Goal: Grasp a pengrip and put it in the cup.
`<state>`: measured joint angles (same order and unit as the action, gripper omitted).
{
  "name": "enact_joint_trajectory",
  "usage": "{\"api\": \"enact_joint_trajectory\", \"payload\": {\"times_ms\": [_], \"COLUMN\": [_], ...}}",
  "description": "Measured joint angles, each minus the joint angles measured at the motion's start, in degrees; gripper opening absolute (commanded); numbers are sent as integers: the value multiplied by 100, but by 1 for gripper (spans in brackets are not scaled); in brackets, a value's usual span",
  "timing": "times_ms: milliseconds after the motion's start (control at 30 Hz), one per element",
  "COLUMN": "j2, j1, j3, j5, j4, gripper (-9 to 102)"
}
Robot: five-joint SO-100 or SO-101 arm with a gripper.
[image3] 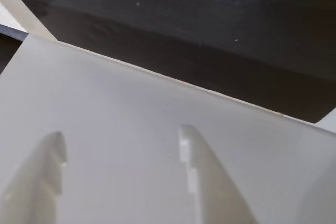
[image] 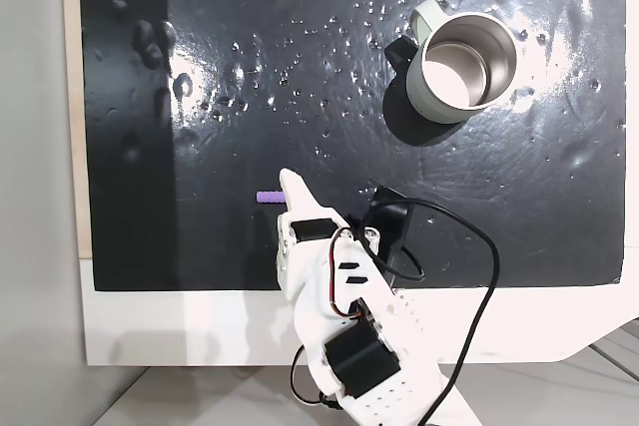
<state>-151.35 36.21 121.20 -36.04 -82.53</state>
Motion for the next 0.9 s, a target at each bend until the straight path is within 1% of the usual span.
{"api": "enact_joint_trajectory", "payload": {"times_ms": [100, 200, 467, 533, 667, 900], "j2": [413, 914, 2382, 2646, 3059, 4061], "j1": [220, 264, 378, 387, 387, 378], "j3": [-167, -185, -615, -677, -677, -686], "j5": [-272, -413, -800, -905, -993, -1046], "j4": [-167, -272, -334, -272, 141, 422], "gripper": [25, 28, 33, 33, 34, 37]}}
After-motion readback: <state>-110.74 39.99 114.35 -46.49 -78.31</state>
